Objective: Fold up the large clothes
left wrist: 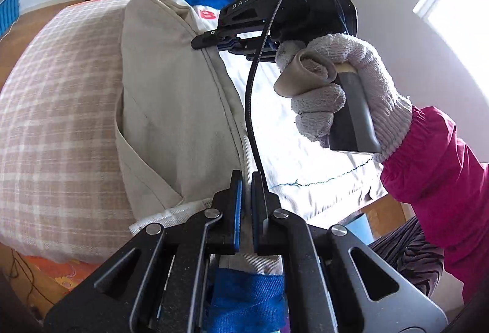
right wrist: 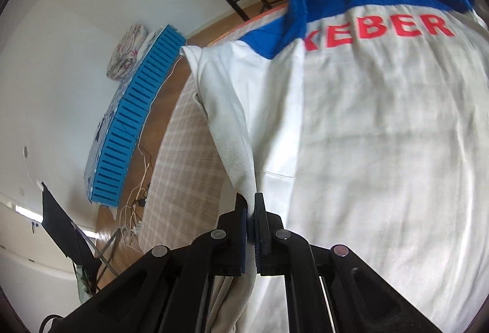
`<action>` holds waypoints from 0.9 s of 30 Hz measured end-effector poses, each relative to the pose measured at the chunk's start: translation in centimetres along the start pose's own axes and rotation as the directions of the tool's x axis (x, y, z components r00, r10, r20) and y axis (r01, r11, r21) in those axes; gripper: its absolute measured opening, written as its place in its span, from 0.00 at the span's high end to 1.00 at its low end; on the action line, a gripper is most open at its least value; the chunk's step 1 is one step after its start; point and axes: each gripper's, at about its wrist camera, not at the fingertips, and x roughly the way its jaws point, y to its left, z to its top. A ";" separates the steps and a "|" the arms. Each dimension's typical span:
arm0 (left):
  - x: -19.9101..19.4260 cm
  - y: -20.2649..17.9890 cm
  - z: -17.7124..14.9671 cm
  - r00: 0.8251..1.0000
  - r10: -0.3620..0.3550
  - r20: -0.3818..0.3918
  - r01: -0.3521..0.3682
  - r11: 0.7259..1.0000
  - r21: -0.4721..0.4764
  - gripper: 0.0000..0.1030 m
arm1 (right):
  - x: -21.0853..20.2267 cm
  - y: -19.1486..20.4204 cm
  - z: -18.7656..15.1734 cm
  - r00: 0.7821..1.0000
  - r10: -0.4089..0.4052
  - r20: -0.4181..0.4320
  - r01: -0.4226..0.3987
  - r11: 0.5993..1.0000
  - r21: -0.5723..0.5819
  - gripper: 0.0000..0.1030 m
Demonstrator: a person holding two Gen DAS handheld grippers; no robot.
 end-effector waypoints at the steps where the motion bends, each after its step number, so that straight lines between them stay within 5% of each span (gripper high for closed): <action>1: 1.0 -0.5 0.0 1.000 0.006 -0.022 -0.006 1.000 0.014 0.98 | -0.2 -1.5 -0.2 1.000 0.011 0.007 -0.011 0.999 0.034 0.99; 8: 4.0 -1.7 -0.6 0.996 0.049 -0.076 -0.044 0.997 0.059 0.98 | 1.9 -5.6 -1.1 0.999 -0.030 -0.028 0.033 0.991 0.129 0.99; 13: 2.0 -1.7 -1.0 0.998 -0.018 -0.052 0.019 0.999 0.026 0.93 | 2.2 -4.9 -1.1 0.999 -0.037 -0.035 0.040 0.994 0.099 0.97; 15: -0.4 -0.5 -1.6 0.996 -0.081 -0.034 0.081 0.997 0.001 0.88 | 1.2 -4.0 -1.2 0.998 -0.056 -0.023 0.057 0.997 0.048 0.86; 17: -3.3 1.0 -2.3 0.989 -0.147 0.018 0.148 0.988 -0.033 0.71 | -0.7 -3.4 -1.4 0.997 -0.070 0.017 0.070 0.998 0.006 0.76; 19: -6.2 2.3 -3.3 0.977 -0.198 0.082 0.204 0.977 -0.068 0.70 | -2.9 -2.9 -2.2 0.996 -0.078 0.040 0.079 0.997 -0.026 0.73; 23: -8.9 6.2 -5.7 0.977 -0.159 0.141 0.180 0.972 -0.153 0.70 | -6.7 -1.4 -5.3 0.994 -0.096 0.045 0.100 0.990 -0.103 0.64; 27: -8.4 8.6 -7.3 0.989 -0.093 0.115 0.116 0.970 -0.213 0.70 | -8.7 -1.2 -9.7 0.996 -0.088 0.011 0.088 0.988 -0.126 0.53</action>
